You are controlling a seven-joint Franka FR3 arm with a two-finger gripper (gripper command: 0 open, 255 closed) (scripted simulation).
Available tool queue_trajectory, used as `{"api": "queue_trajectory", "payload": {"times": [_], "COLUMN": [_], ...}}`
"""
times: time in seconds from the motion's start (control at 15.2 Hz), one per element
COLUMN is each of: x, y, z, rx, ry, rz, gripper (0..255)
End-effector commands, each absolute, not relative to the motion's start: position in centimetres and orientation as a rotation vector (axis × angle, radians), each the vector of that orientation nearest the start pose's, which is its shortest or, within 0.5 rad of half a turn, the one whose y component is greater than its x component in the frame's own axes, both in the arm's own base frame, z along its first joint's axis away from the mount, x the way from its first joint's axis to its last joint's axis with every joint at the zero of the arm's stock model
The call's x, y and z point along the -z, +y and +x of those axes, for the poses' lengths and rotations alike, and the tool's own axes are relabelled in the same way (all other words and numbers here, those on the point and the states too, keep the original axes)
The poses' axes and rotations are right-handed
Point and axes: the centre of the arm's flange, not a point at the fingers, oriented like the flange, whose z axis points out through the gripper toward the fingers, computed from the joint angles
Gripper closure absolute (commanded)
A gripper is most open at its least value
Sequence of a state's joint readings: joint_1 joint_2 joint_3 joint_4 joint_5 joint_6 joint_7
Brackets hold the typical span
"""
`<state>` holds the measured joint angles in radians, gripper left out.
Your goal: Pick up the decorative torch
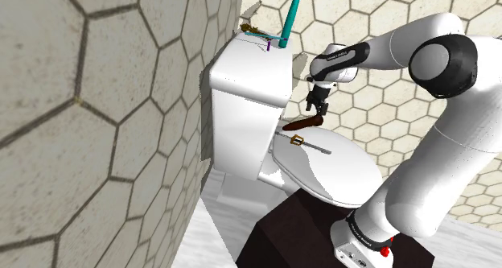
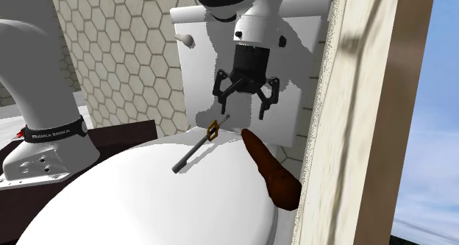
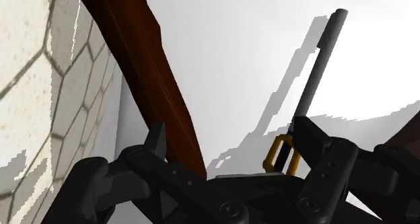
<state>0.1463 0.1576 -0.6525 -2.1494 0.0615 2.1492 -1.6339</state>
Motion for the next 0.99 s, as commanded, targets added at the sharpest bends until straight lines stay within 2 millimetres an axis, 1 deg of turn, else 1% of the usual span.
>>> {"api": "queue_trajectory", "payload": {"times": [0.0, 0.26, 0.33, 0.79, 0.92], "x": [-30.9, -26.8, -26.1, -22.4, -22.1], "y": [-26.7, -28.5, -28.8, -28.8, -28.8], "z": [49.1, 52.1, 52.6, 52.6, 52.6], "rx": [-0.180, -0.233, -0.241, -0.241, -0.241], "ry": [-1.664, -1.803, -1.824, -1.824, -1.824], "rz": [-2.550, -2.437, -2.419, -2.419, -2.419], "gripper": [0, 0, 0, 0, 0]}}
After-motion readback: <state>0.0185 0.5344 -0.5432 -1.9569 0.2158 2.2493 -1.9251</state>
